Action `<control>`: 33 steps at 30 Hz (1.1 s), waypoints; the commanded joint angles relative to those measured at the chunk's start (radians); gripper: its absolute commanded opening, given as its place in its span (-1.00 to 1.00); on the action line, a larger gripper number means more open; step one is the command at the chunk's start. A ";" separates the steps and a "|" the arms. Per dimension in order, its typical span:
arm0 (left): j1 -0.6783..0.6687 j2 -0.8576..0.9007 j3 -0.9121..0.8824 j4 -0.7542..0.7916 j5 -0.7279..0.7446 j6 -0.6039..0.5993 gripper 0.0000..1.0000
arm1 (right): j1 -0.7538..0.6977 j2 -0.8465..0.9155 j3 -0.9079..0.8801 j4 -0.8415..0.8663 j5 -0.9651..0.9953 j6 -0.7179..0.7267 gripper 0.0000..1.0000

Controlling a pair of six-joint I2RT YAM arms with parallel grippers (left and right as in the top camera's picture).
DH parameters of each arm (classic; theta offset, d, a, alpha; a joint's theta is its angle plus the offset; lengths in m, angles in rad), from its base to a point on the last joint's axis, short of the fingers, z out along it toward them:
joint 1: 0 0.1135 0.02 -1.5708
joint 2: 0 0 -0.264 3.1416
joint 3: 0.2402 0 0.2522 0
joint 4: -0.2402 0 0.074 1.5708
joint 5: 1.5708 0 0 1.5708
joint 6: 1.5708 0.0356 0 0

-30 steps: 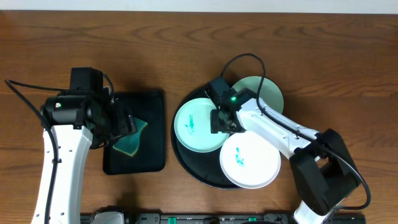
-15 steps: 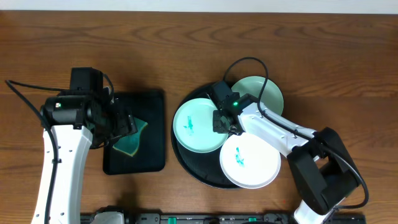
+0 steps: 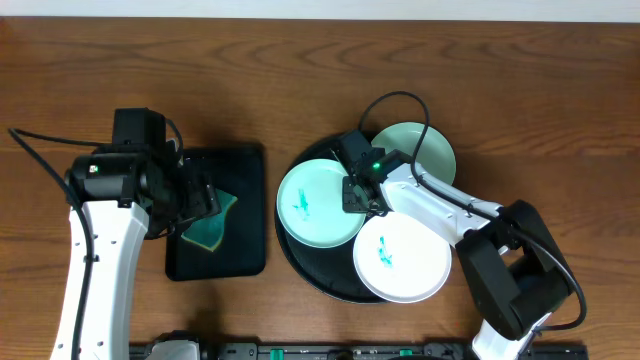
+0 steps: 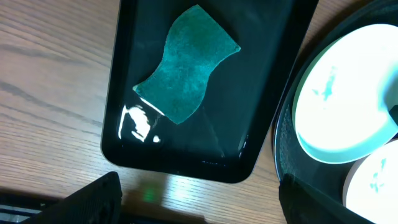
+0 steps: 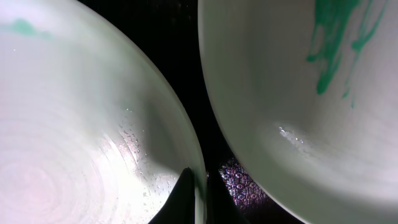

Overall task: Clean dirty plates on tray and stack at the side
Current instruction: 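Lower the left gripper onto the sponge and close on it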

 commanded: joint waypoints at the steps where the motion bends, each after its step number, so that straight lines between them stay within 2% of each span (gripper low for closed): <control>1: 0.003 0.001 0.019 0.000 -0.002 0.010 0.43 | 0.005 0.050 -0.015 0.009 -0.018 -0.008 -0.98; 3: 0.004 0.001 0.019 0.004 -0.009 0.010 0.21 | 0.005 0.050 -0.015 0.009 -0.016 -0.014 -0.98; 4: 0.004 0.002 0.019 0.005 -0.014 0.010 0.02 | 0.005 0.050 -0.015 0.009 -0.017 -0.020 -0.98; 5: 0.004 0.004 0.019 0.005 -0.024 0.010 -0.05 | 0.005 0.050 -0.015 0.008 -0.016 -0.022 -0.98; 8: 0.004 0.014 0.019 0.005 -0.087 0.009 -0.15 | 0.005 0.050 -0.015 0.007 -0.017 -0.043 -0.98; 12: 0.004 0.053 0.005 0.023 -0.120 0.006 -0.13 | 0.005 0.050 -0.015 0.006 -0.017 -0.054 -0.98; 14: 0.004 0.085 -0.016 0.043 -0.118 0.005 -0.06 | 0.005 0.050 -0.015 0.008 -0.017 -0.054 -0.98; 16: 0.004 0.127 -0.040 0.073 -0.118 0.006 0.57 | 0.005 0.050 -0.015 0.008 -0.017 -0.054 -0.98; 17: 0.004 0.150 -0.047 0.085 -0.118 0.006 0.65 | 0.005 0.050 -0.015 0.008 -0.017 -0.054 -0.98; 20: 0.004 0.224 -0.048 0.114 -0.108 0.006 0.68 | 0.005 0.050 -0.015 0.007 -0.017 -0.054 -0.97; 21: 0.004 0.242 -0.048 0.124 -0.103 0.006 0.66 | 0.005 0.050 -0.015 0.007 -0.017 -0.054 -0.98; 23: 0.003 0.281 -0.048 0.144 -0.099 0.010 0.26 | 0.005 0.050 -0.015 0.008 -0.017 -0.054 -0.98; 24: 0.004 0.295 -0.048 0.152 -0.099 0.011 0.16 | 0.005 0.050 -0.015 0.008 -0.017 -0.054 -0.98; 31: 0.004 0.378 -0.049 0.174 -0.098 0.110 0.14 | 0.005 0.050 -0.015 0.008 -0.017 -0.054 -0.98; 33: 0.004 0.395 -0.049 0.182 -0.080 0.152 -0.07 | 0.005 0.050 -0.015 0.008 -0.017 -0.054 -0.97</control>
